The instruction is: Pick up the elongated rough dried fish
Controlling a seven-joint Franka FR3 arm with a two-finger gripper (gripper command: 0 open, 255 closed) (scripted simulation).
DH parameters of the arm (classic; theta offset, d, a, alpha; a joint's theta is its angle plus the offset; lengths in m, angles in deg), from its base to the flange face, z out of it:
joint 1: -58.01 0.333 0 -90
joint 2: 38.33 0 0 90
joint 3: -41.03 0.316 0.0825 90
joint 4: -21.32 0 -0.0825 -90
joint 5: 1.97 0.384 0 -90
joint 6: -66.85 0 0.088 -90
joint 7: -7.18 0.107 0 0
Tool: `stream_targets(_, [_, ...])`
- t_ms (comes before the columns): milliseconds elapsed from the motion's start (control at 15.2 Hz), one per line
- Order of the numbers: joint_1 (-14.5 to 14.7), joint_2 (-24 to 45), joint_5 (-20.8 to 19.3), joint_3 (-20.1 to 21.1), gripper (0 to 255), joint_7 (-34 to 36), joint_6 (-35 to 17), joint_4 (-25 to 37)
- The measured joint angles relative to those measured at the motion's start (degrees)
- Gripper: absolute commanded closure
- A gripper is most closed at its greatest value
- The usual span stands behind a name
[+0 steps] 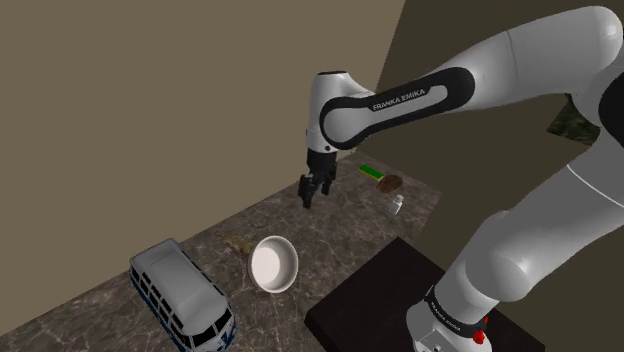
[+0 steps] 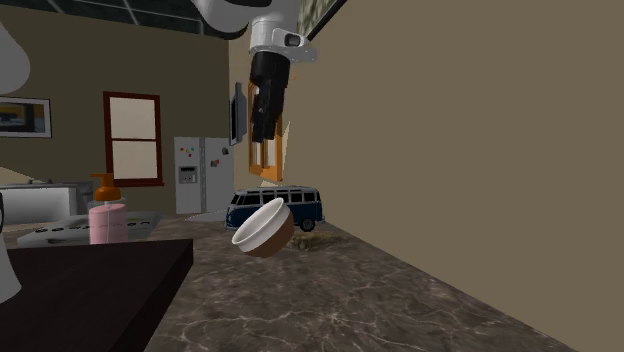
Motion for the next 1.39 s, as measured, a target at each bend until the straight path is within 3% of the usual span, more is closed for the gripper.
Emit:
stream_targets(660, [2.3, 23.2, -8.0, 2.6, 0, 9.1, -11.3, 11.8])
stream_targets(1386, [9.7, 47.9, -16.0, 0.0, 0, 16.4, -13.3, 34.2])
